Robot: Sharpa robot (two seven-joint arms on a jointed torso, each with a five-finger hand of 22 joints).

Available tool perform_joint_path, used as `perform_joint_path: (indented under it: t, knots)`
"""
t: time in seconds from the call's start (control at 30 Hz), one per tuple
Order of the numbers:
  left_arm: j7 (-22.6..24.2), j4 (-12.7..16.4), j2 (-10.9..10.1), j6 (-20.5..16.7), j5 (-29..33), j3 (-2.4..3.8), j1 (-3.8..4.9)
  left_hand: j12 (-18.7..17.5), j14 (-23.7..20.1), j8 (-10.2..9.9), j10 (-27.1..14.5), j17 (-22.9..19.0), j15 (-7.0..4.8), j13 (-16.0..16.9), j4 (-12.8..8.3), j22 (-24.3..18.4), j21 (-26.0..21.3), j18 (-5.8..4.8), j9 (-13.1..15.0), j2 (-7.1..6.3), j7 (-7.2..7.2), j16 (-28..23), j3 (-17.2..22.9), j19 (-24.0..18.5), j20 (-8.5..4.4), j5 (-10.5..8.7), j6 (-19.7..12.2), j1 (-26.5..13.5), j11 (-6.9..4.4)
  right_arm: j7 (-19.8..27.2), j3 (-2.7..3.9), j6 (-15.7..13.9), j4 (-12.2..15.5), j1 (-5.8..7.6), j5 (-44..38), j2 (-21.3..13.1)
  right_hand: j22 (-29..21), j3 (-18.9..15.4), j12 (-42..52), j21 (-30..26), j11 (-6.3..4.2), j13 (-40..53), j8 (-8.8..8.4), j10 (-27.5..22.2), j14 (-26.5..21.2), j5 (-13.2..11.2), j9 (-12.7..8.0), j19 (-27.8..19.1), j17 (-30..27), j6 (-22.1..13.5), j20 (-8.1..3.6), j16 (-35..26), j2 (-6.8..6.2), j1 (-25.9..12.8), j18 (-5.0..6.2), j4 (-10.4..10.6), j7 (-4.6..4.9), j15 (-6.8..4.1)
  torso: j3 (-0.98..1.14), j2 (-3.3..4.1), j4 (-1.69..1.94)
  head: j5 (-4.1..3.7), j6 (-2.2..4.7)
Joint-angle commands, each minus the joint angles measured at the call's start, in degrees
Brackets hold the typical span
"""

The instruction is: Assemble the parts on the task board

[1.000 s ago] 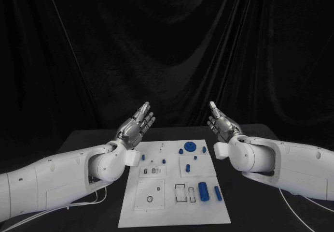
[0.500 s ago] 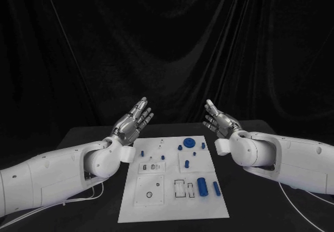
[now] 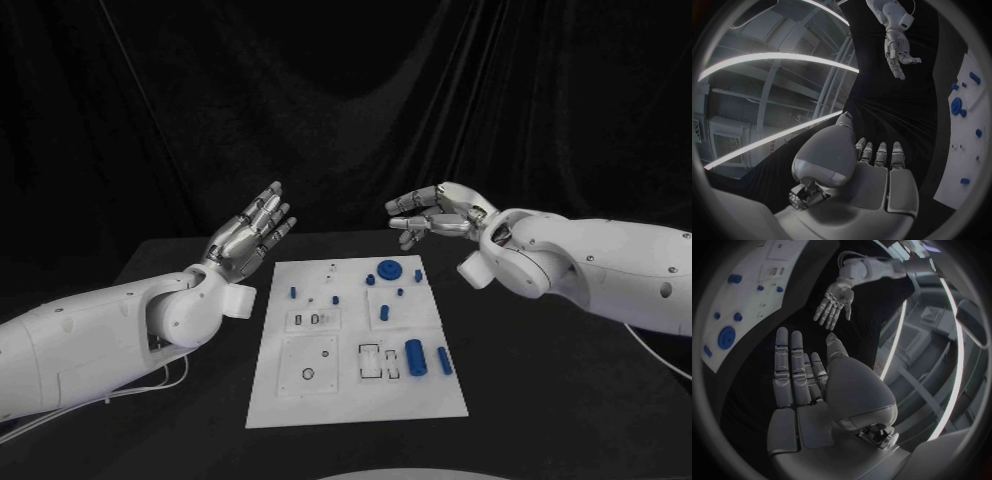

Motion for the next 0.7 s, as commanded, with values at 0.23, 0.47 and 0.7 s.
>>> perform_joint_path:
  t: [0.23,0.47,0.7]
  knots:
    - [3.2,3.0,-4.7,-3.8,-10.4,0.09,-0.18,-0.1,0.0,0.5,0.4,-0.1,4.37,0.1,0.0,0.4,0.5,0.44,0.2,-0.49,2.33,-0.2,0.0,0.7,4.57,1.51,1.4,0.6,3.6,-11.5,0.03,-3.1,0.7,3.22,-66.1,1.4,4.0,9.4,-4.7,6.5,-3.39,-0.1,-1.57,12.2,17.4,-3.7,0.1,14.4,7.4,7.5,-5.73,6.3,-5.46,1.4,0.17,0.7,-4.79,-5.67,-0.15,0.23,-0.04,0.18,-3.59]
    - [4.4,5.8,-6.8,-4.3,-13.4,0.1,0.13,0.0,0.0,0.7,0.6,0.0,4.82,0.1,-0.1,0.5,0.7,0.51,0.3,-0.82,3.03,-0.2,0.1,1.0,5.29,1.72,2.2,1.4,4.05,-13.4,0.04,-2.9,0.7,4.48,-75.4,2.4,15.3,15.1,-9.3,19.1,-4.57,-0.1,-3.71,18.7,21.4,-3.8,0.1,18.4,17.7,10.7,-7.76,18.4,-8.44,1.5,-0.47,-0.2,-3.27,-7.59,-0.4,1.3,0.36,1.37,-4.56]
    - [4.4,7.8,-7.6,-3.4,-14.0,0.1,0.76,0.0,0.1,0.7,0.6,0.0,5.08,0.2,-0.1,0.6,0.8,0.53,0.4,-0.94,3.45,-0.1,0.3,1.1,5.62,2.15,2.5,2.0,4.31,-14.2,0.04,-1.3,0.5,4.76,-78.6,2.9,24.7,18.2,-12.4,27.3,-4.89,0.0,-5.36,20.5,21.5,-4.7,0.1,17.6,25.2,11.3,-8.24,25.9,-10.09,0.5,-1.25,0.0,-3.1,-7.97,-0.66,2.88,0.93,2.19,-4.11]
